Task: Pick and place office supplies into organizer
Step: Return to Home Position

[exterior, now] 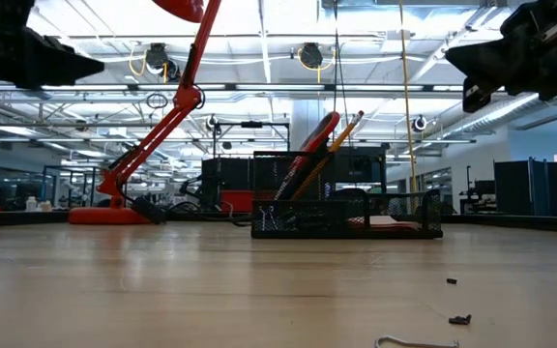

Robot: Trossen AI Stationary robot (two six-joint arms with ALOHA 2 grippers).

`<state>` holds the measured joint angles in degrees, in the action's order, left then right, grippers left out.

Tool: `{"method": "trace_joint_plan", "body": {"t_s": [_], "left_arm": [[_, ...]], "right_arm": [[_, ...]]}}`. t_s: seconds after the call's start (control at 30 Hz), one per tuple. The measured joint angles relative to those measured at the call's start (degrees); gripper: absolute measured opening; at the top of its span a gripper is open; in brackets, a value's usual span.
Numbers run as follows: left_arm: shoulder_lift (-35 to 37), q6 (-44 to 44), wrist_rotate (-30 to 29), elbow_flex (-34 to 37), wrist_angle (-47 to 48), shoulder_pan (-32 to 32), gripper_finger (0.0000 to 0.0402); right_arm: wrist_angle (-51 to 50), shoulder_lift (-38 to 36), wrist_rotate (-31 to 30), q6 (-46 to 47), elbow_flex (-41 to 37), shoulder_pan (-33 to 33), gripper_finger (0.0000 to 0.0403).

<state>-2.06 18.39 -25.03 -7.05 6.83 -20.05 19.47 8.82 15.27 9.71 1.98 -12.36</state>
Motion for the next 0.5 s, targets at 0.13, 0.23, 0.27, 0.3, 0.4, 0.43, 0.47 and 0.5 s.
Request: {"method": "trace_joint_plan", "body": {"t_s": [0.13,0.23,0.27,0.3,0.4,0.43,0.47,0.5], "left_arm": [[1.9,1.6,-0.4,-0.1,-0.4,-3.5,0.0001],[1.3,2.0,-1.6,0.0,-0.2,-5.0,0.0001],[1.1,1.9,-2.2,0.1,-0.1,-5.3,0.0001],[1.0,1.7,-2.7,0.2,0.0,-5.3,0.0001],[0.9,1.2,-3.7,0.7,-1.0,-5.6,0.0000],[1.0,1.5,-3.8,1.2,-1.2,-5.6,0.0000],[1.1,1.6,-3.7,1.9,-1.0,-5.6,0.0000],[1.1,1.6,-3.7,2.5,-0.9,-5.6,0.0000]], "right_arm": [[-4.6,-4.3,0.0,-0.8,0.0,0.0,0.0000],[-7.6,-6.8,0.0,-1.1,0.0,0.0,0.0000],[-8.3,-7.5,0.0,-1.2,0.0,0.0,0.0000],[-8.4,-8.1,0.0,-1.3,0.0,0.0,0.0000],[-8.6,-8.7,0.0,-2.2,0.0,0.0,0.0000],[-8.7,-8.7,0.2,-2.8,0.0,0.0,0.0000],[-8.7,-8.7,0.4,-3.0,0.0,0.0,0.0000],[-8.6,-8.7,0.4,-3.1,0.0,-0.1,0.0000]]}}
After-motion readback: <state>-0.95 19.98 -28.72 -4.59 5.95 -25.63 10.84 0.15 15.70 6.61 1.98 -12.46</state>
